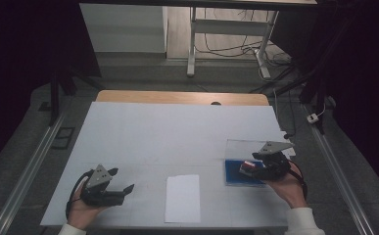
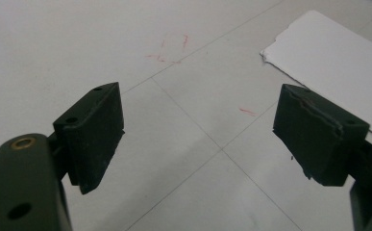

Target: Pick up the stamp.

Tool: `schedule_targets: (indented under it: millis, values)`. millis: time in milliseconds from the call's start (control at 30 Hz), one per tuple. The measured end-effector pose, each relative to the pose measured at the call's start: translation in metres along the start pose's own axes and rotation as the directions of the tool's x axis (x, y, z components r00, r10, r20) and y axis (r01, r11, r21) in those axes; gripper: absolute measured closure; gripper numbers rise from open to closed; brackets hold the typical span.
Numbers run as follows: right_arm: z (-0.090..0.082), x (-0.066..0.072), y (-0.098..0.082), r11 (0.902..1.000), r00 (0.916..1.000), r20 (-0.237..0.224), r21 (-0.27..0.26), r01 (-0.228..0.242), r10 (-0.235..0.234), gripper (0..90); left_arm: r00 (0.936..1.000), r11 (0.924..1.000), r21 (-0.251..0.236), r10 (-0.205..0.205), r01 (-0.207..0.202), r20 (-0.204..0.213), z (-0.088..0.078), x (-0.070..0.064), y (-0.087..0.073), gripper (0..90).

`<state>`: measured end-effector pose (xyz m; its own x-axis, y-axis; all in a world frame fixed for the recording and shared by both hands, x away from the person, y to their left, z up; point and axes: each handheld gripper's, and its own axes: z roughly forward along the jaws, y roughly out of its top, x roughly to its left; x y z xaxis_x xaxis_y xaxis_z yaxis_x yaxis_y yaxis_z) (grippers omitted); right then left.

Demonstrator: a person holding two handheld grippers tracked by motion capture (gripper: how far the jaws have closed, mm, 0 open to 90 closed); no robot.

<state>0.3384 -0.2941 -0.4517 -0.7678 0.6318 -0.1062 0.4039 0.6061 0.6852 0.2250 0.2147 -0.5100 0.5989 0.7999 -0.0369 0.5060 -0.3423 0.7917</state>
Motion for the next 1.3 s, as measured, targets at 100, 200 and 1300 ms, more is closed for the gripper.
schedule_targets:
  millis: [100,200,1300]
  values:
    - [0.003,-0.003,-0.001,1.0,1.0,-0.004,0.005,0.004,-0.004,40.6,1.0,1.0,0.005,0.002,-0.002,-0.001,0.001,0.0,0.0,18.2]
    - [0.004,-0.006,-0.002,1.0,0.9999,-0.011,0.009,0.002,-0.002,43.0,1.0,1.0,0.008,0.005,-0.005,-0.004,0.001,0.0,0.0,18.2]
    - [0.015,-0.008,-0.004,0.9946,0.9959,-0.054,0.069,0.077,-0.073,65.6,0.9996,0.9996,0.026,-0.001,0.002,-0.027,0.002,0.002,-0.001,16.9]
